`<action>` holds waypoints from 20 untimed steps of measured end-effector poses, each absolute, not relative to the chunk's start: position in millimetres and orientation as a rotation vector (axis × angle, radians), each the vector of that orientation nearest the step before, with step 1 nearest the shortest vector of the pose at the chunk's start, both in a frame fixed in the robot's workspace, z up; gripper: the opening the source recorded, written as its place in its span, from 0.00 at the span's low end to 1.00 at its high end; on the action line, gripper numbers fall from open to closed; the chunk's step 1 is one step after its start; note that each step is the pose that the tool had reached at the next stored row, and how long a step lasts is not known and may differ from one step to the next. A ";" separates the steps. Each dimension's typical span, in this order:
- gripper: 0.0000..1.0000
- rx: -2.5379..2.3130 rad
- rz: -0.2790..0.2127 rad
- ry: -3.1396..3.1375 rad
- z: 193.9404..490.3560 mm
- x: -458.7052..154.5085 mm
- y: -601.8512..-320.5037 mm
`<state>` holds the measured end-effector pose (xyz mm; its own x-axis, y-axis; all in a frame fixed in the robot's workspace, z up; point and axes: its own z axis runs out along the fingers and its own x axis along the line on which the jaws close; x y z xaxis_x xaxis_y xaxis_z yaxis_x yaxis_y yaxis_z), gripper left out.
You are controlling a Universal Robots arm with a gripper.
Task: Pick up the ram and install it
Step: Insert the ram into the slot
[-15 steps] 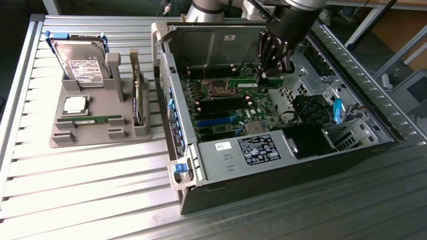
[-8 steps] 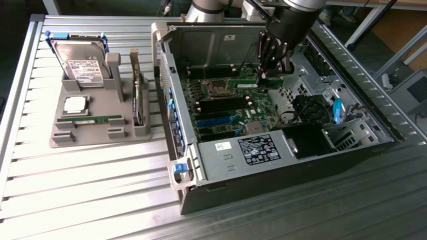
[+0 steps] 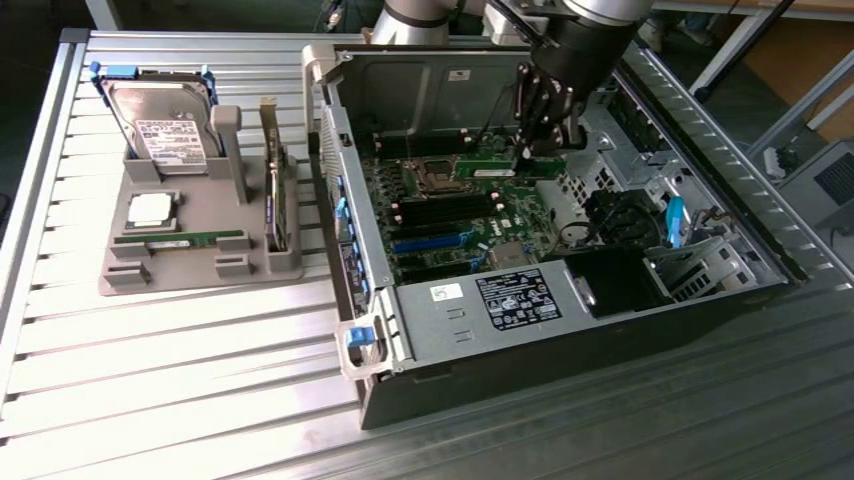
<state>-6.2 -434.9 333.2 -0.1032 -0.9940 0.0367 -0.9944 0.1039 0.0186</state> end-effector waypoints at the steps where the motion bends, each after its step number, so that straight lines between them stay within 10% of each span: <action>1: 0.11 2.077 0.017 -2.304 332.9 -6.2 -434.9; 20: 0.11 2.077 0.017 -2.304 326.1 -6.2 -434.9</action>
